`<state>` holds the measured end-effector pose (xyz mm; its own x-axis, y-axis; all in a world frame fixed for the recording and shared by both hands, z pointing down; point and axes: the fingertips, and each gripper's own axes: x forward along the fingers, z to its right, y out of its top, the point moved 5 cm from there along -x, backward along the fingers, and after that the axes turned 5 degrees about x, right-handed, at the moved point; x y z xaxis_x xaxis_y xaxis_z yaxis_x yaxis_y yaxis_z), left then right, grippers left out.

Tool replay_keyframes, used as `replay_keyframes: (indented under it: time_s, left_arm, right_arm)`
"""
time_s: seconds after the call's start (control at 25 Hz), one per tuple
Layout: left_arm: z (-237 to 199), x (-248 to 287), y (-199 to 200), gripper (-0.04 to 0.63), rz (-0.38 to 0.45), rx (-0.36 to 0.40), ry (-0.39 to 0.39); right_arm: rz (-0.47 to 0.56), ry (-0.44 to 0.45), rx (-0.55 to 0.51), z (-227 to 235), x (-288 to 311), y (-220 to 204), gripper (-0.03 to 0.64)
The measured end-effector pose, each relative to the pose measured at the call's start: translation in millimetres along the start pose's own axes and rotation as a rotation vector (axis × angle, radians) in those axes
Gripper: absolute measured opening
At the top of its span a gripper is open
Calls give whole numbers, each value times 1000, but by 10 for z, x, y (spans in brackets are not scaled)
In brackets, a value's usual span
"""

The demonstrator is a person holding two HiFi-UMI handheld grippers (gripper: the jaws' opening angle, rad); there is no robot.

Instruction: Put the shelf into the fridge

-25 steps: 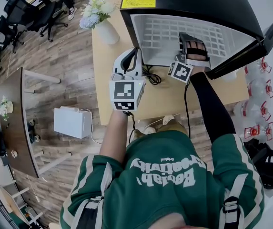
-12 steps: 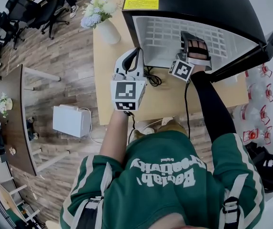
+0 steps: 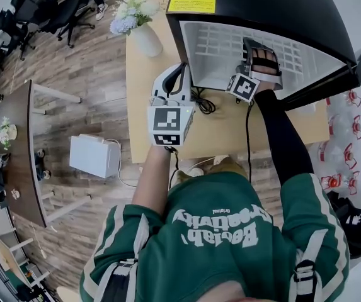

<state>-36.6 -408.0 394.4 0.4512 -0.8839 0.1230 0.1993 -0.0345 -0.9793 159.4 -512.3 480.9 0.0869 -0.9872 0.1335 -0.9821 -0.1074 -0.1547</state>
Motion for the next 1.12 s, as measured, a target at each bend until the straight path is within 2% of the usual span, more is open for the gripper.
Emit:
replay_keyframes:
  time_s: [0.36, 0.4, 0.48, 0.6, 0.68, 0.88, 1.12]
  left_arm:
    - [63, -27, 12, -2, -1, -4, 7]
    - [61, -38, 16, -2, -1, -4, 11]
    - [46, -69, 33, -2, 1, -7, 18]
    - [47, -115, 53, -2, 7, -6, 22]
    - [60, -142, 51, -2, 7, -4, 23]
    - [60, -227, 57, -2, 18, -23, 23]
    - [48, -385, 117, -2, 46, -39, 6]
  right_arm:
    - [-2, 15, 4, -14, 4, -4, 29]
    - [-8, 24, -12, -34, 5, -13, 57]
    - [-13, 44, -54, -89, -3, -17, 166]
    - [39, 36, 3, -49, -79, 12, 208]
    - [61, 33, 52, -1, -152, 24, 222]
    - [65, 45, 36, 6, -345, 31, 225]
    - [69, 19, 62, 140, -667, 61, 233]
